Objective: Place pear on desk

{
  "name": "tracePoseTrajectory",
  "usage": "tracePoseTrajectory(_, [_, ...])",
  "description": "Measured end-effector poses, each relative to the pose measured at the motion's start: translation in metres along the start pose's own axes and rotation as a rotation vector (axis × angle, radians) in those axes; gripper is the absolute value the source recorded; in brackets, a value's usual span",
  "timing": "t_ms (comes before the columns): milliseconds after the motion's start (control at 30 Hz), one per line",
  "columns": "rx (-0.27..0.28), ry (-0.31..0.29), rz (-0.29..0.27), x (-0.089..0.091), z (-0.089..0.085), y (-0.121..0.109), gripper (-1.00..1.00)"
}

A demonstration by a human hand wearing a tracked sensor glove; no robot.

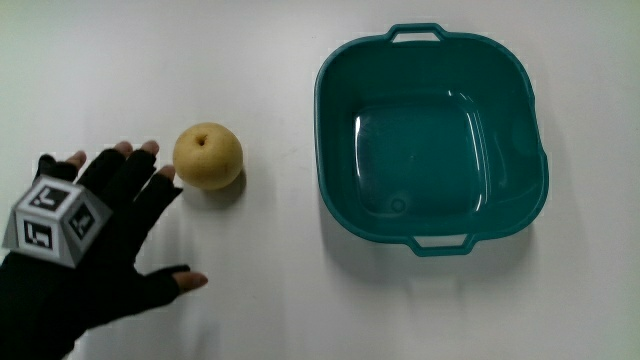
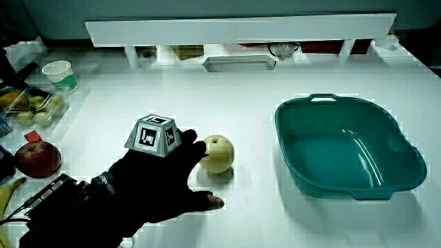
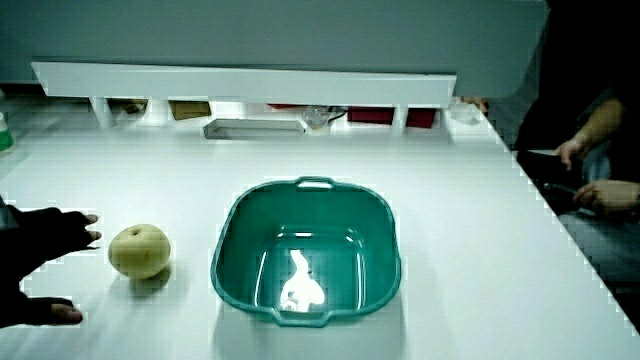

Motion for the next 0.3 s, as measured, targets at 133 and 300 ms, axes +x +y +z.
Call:
tracePoseTrajectory(133, [-0.053, 0.065, 0.038, 0.011, -0.006, -0.014, -1.0])
tracePoseTrajectory(300, [-0.082, 0.069, 0.054, 0.022, -0.005, -0.034, -1.0])
